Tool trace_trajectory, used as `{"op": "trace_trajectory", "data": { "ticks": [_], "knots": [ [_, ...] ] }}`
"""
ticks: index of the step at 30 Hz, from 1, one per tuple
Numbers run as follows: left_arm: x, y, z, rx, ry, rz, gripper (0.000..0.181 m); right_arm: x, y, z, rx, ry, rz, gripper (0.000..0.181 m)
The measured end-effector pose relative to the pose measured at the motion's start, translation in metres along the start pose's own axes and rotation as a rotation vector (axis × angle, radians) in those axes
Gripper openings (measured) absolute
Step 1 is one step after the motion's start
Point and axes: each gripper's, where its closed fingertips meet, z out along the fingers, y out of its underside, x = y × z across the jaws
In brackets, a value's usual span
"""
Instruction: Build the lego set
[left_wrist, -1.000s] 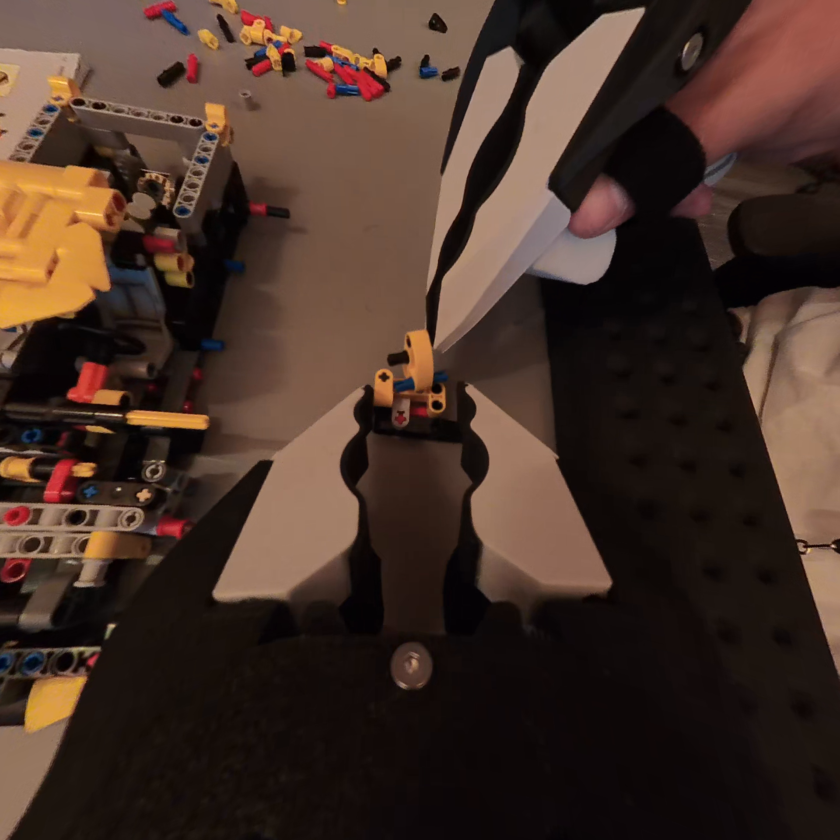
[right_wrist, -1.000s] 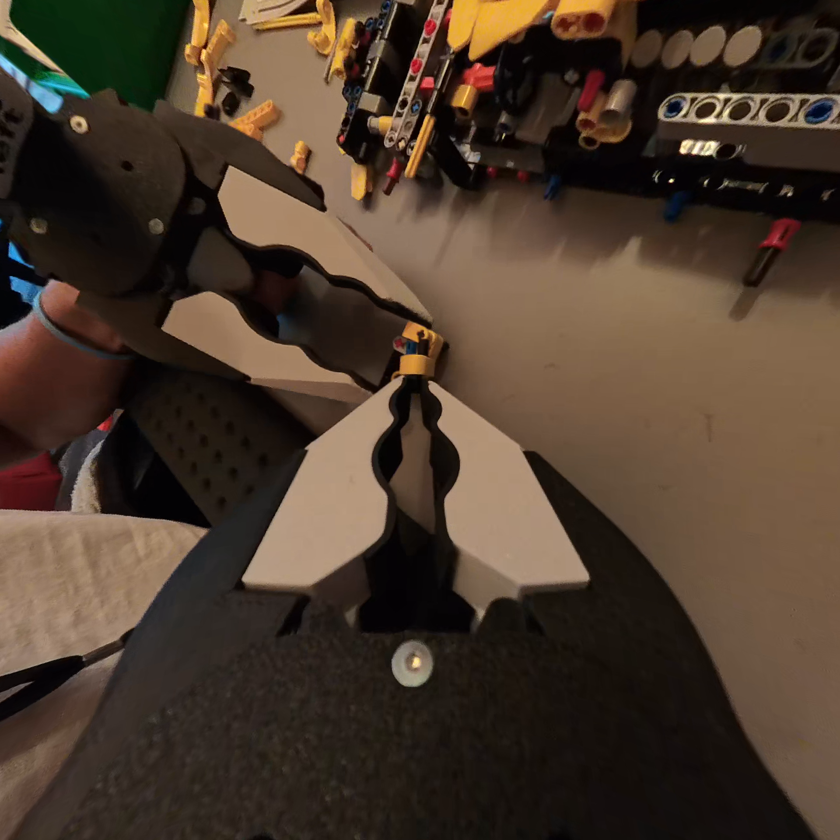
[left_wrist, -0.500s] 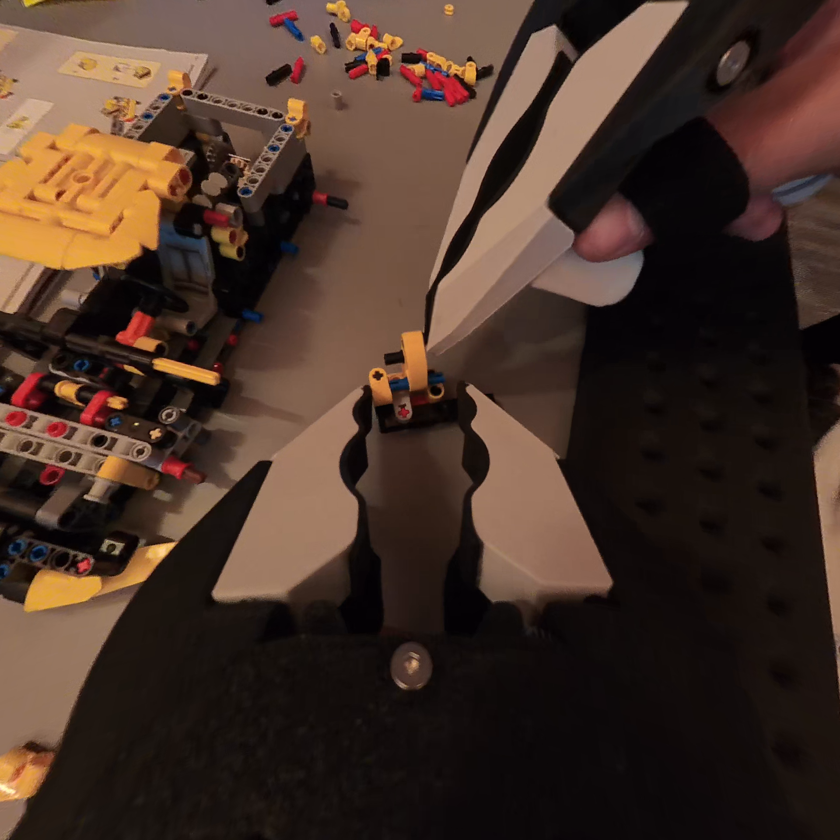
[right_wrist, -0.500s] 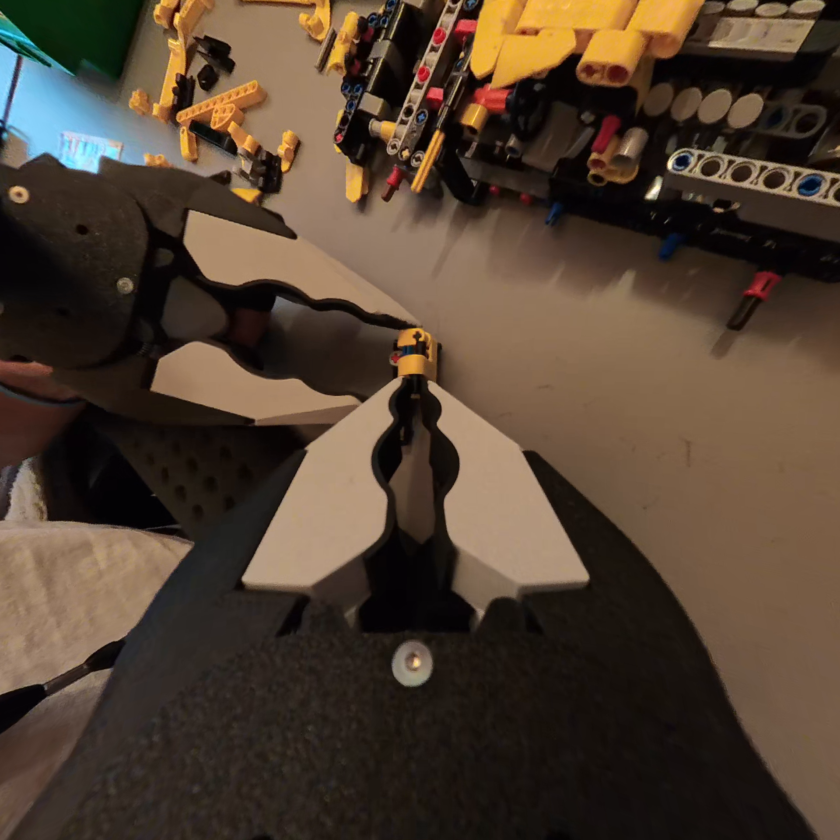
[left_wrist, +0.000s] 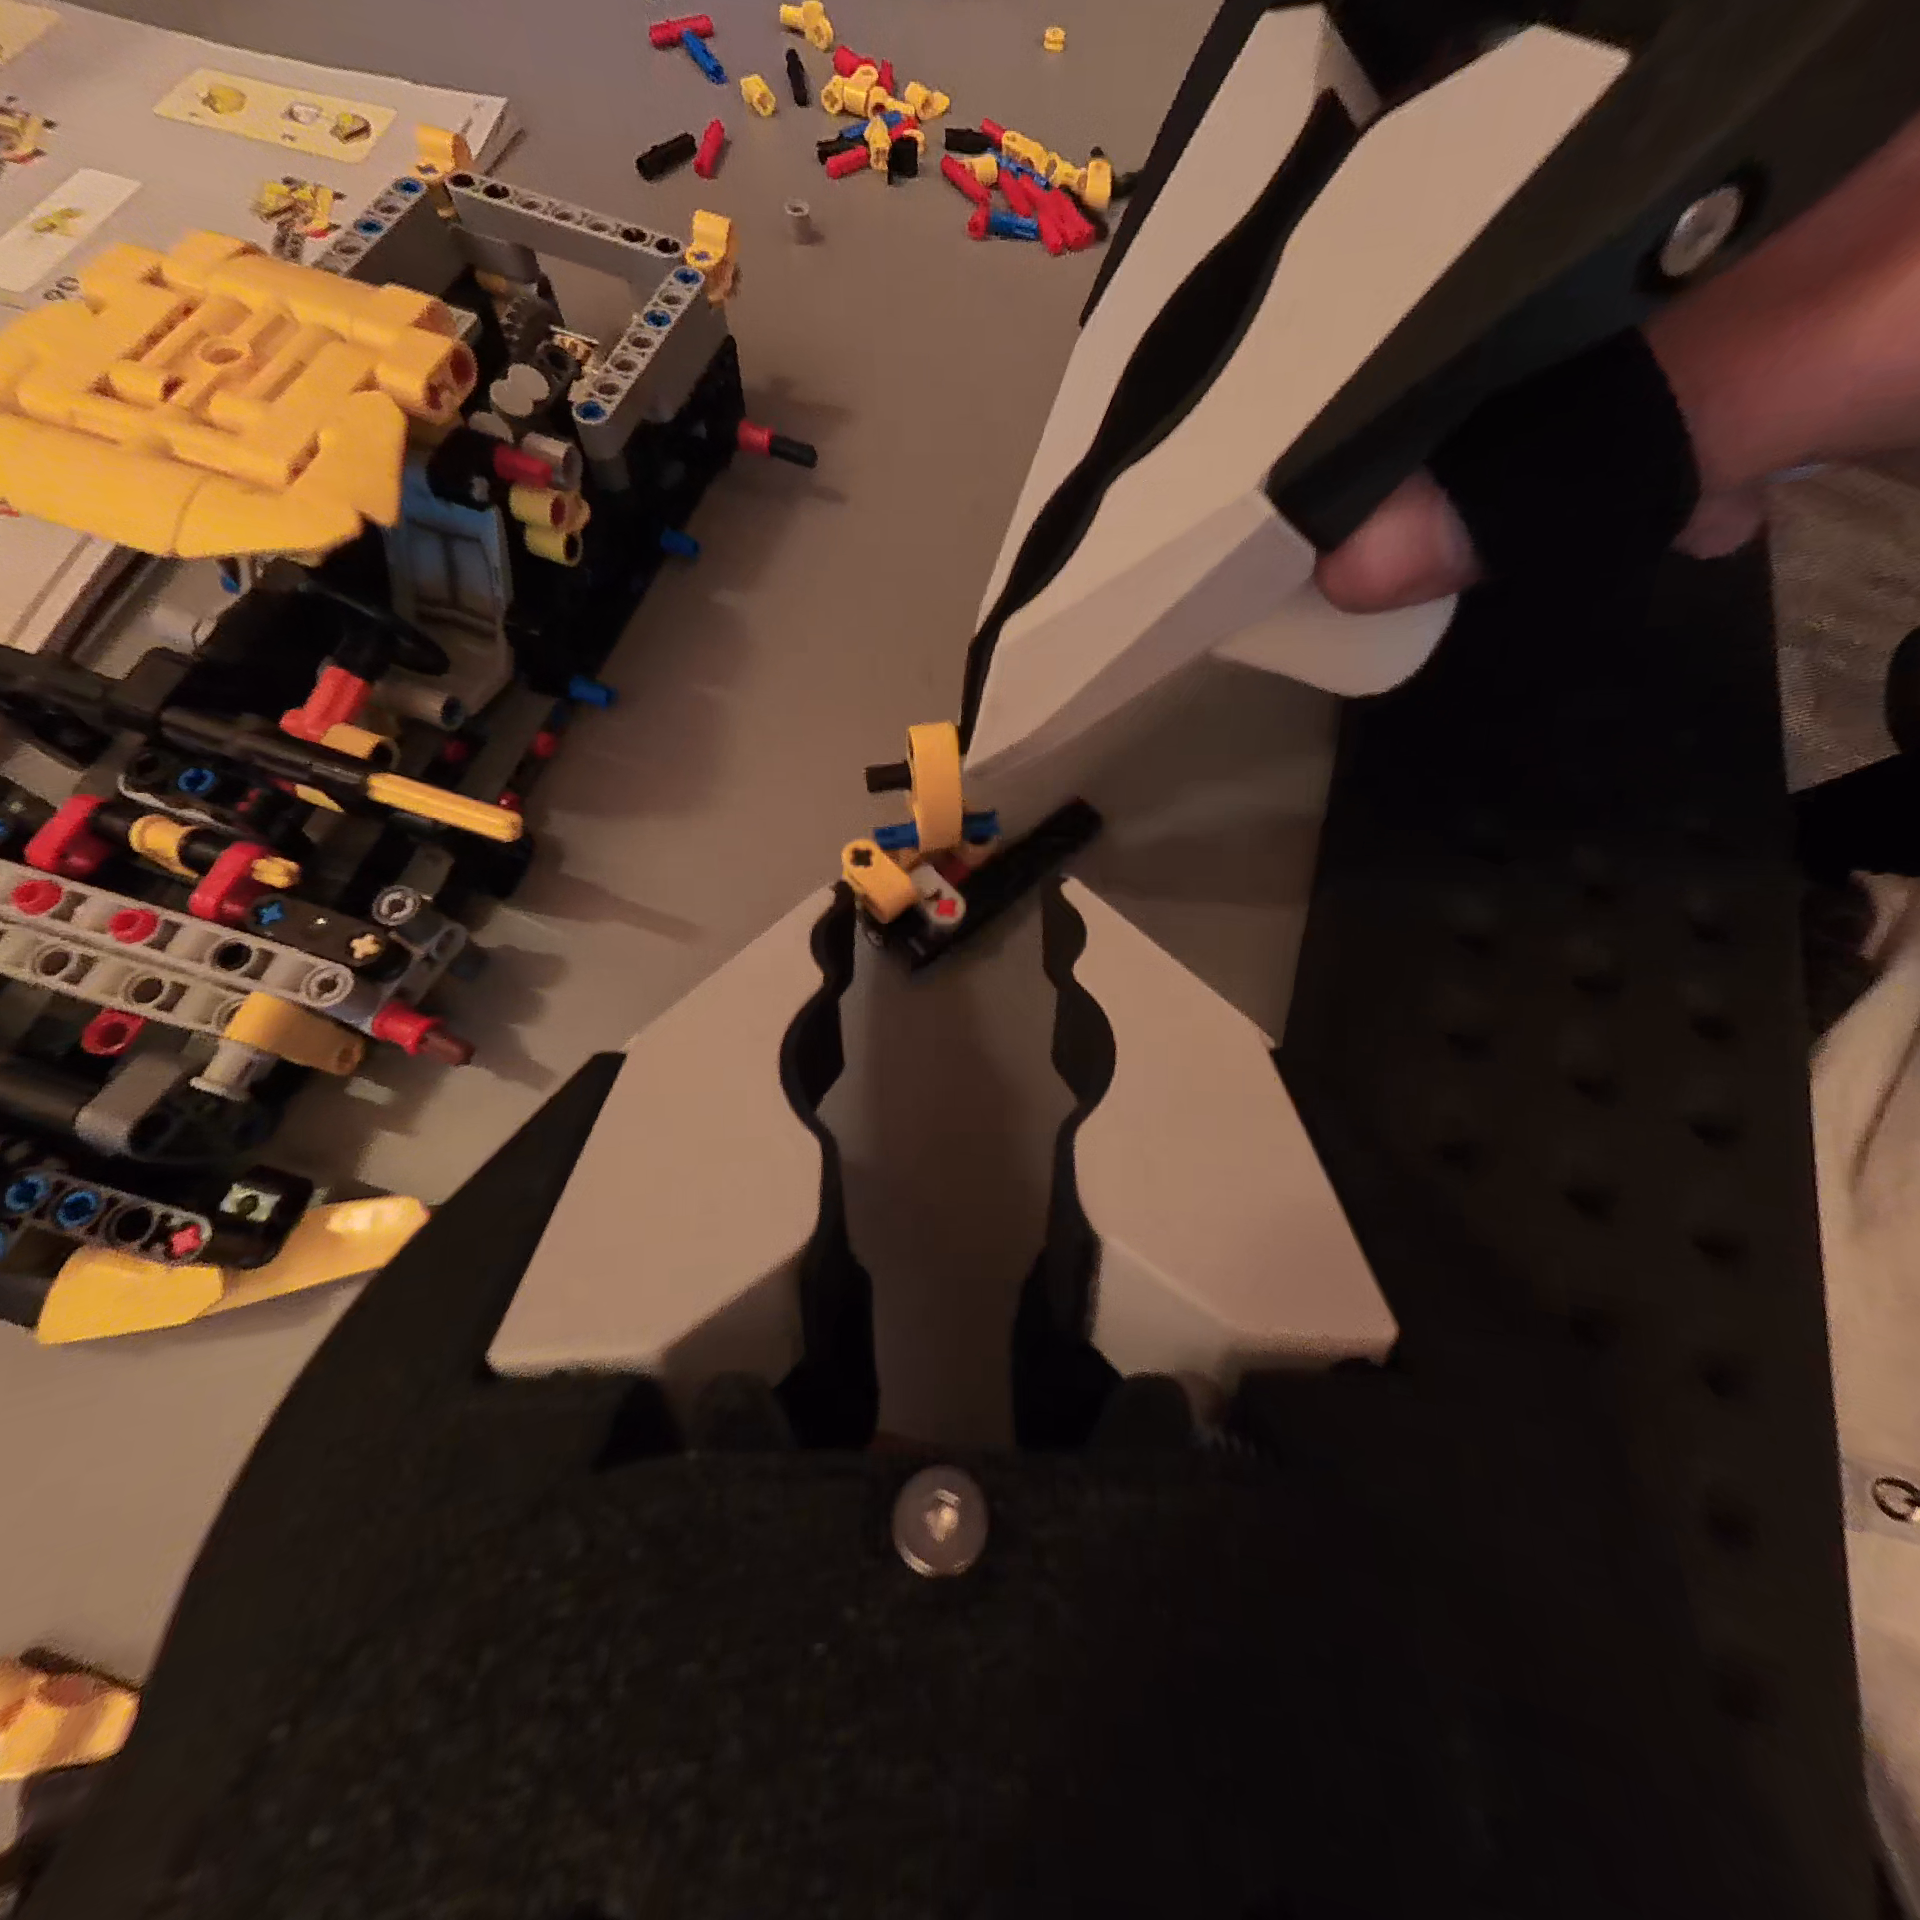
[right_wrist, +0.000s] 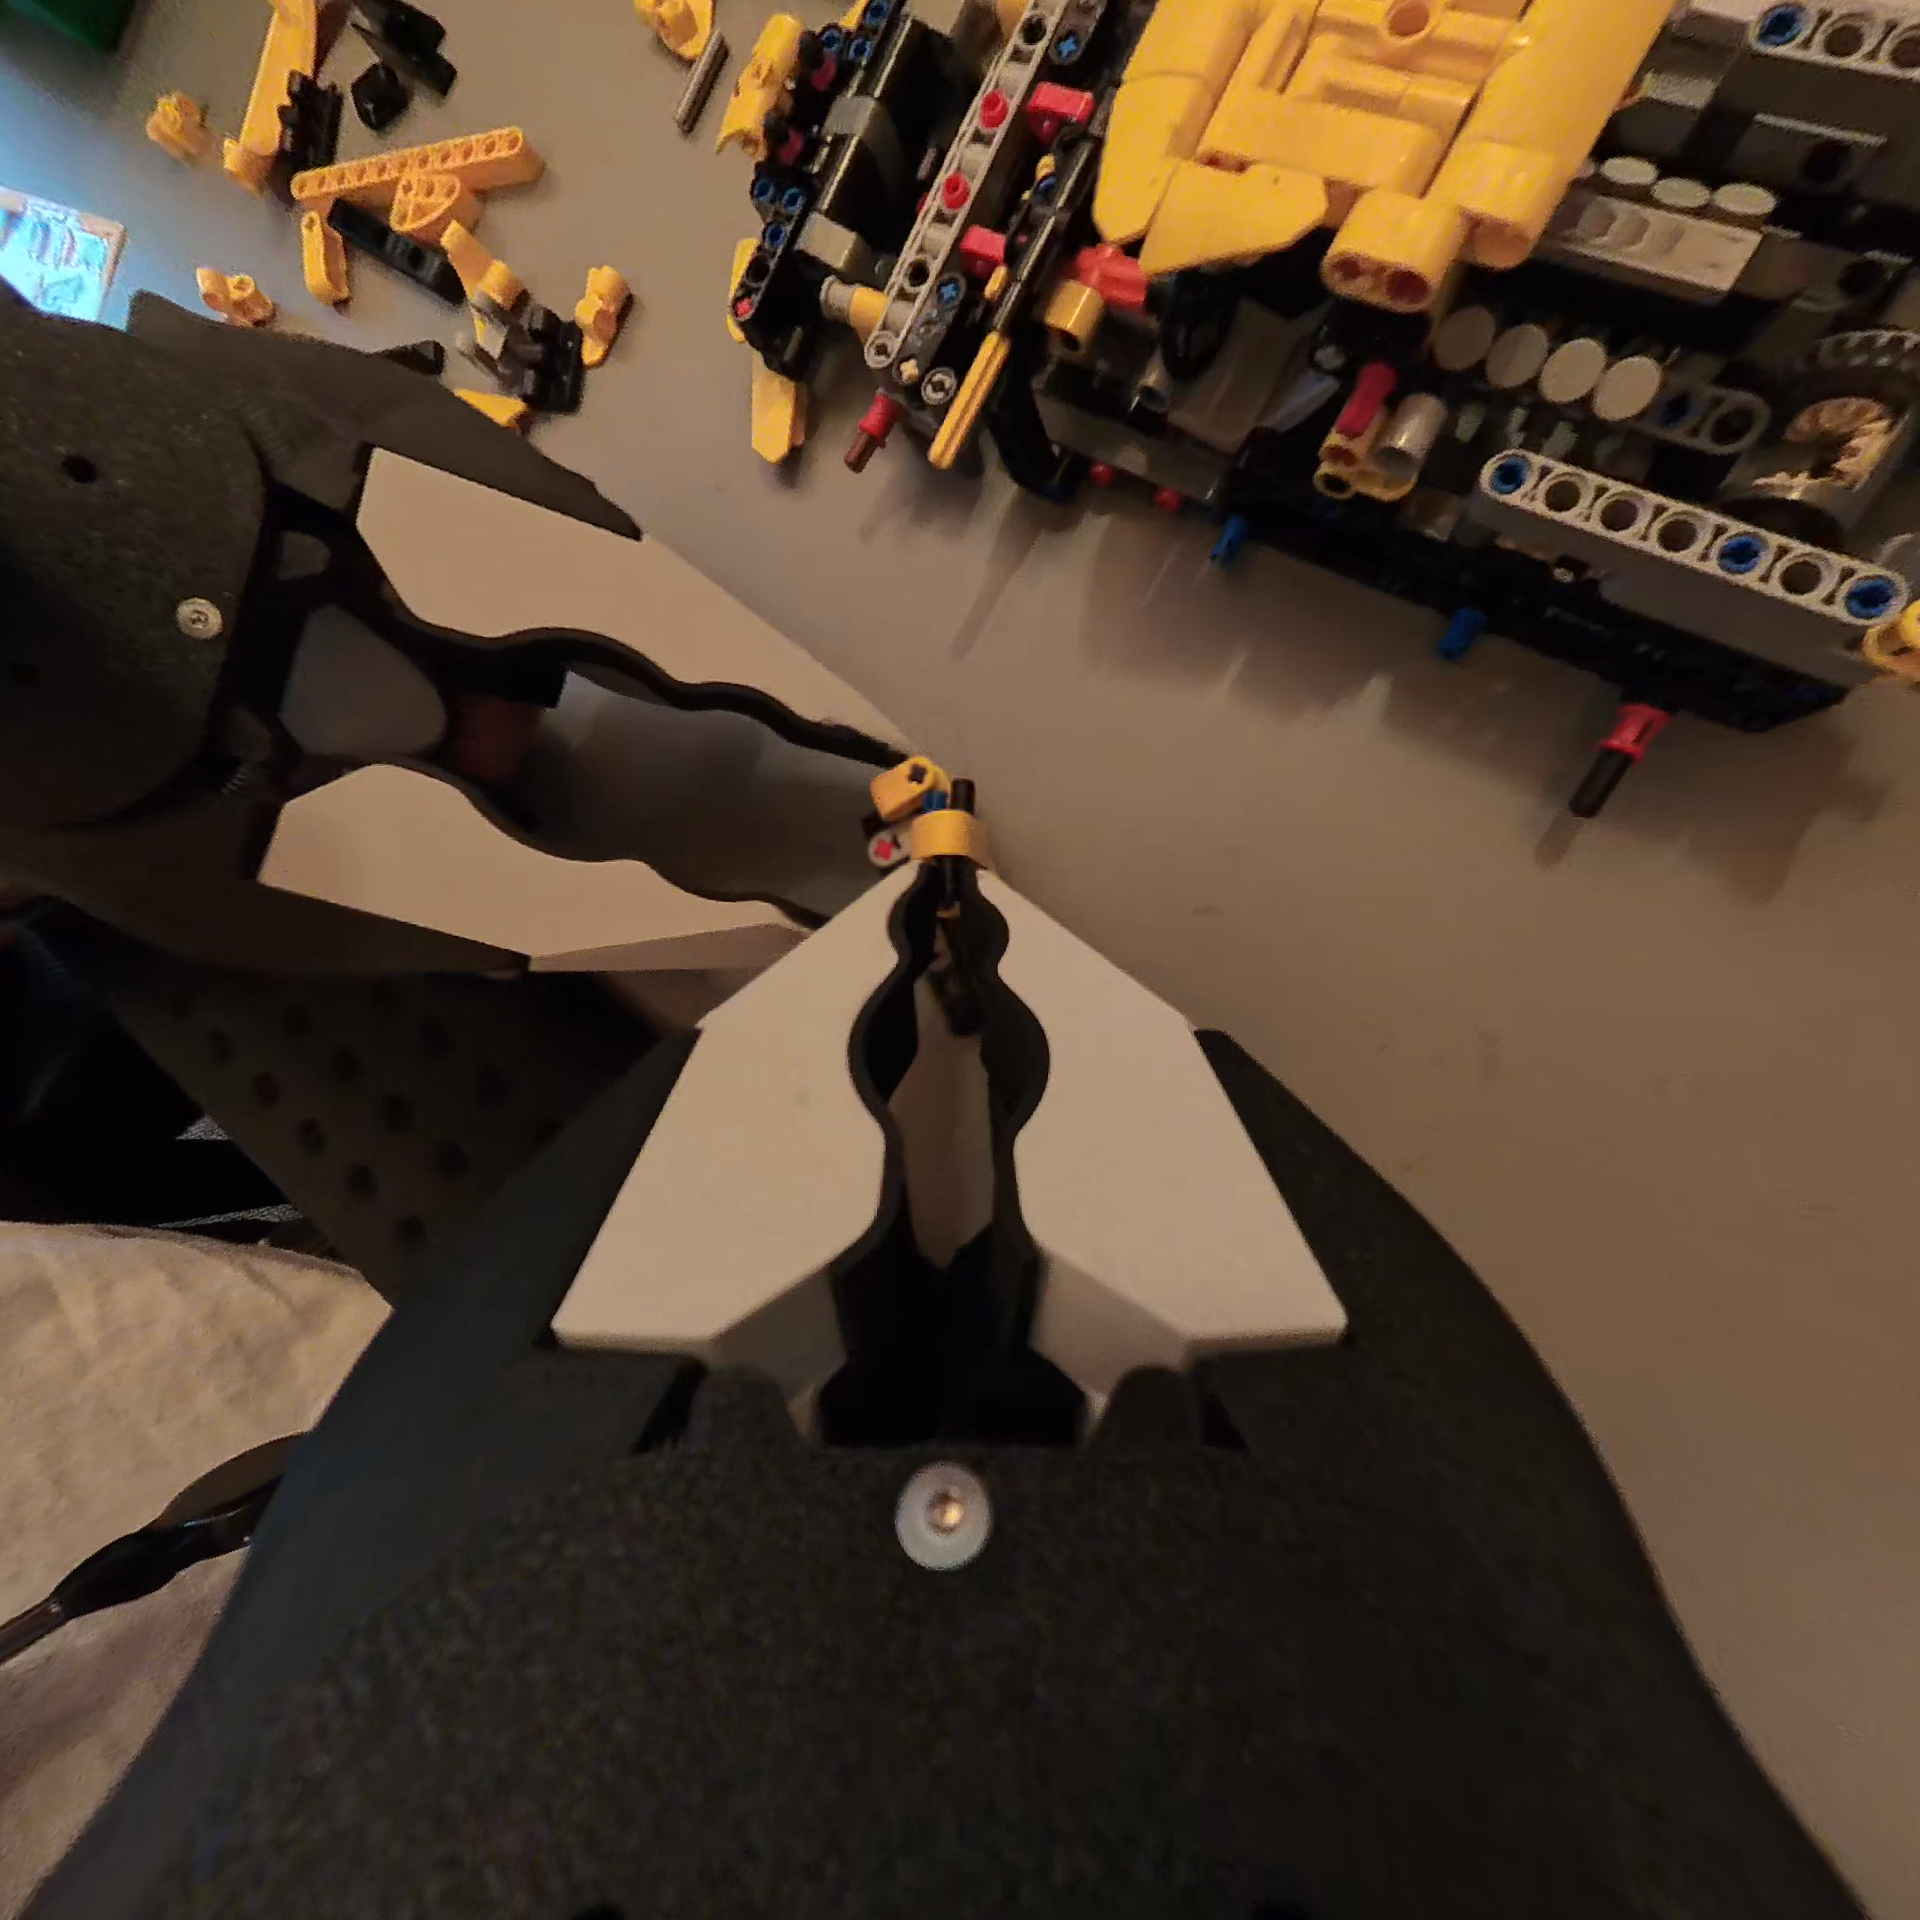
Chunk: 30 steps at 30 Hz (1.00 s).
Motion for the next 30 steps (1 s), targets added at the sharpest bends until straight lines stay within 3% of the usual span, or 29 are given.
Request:
{"op": "trace_trajectory", "data": {
  "ticks": [6,19,23,30],
  "knots": [
    [-0.002,-0.001,-0.002,0.004,-0.010,-0.006,0.036,-0.007,0.002,-0.004,-0.020,-0.024,-0.044,0.004],
    [0.002,0.001,0.007,-0.030,-0.032,-0.017,0.036,0.008,0.008,-0.010,-0.161,-0.038,-0.406,0.004],
    [0.000,0.002,0.005,-0.030,-0.043,-0.001,0.024,0.003,0.005,-0.011,-0.173,-0.100,-0.472,0.004],
    [-0.001,0.002,-0.006,-0.019,0.033,0.122,0.026,0.000,0.002,-0.014,-0.192,-0.253,-0.621,0.004]
  ]
}}
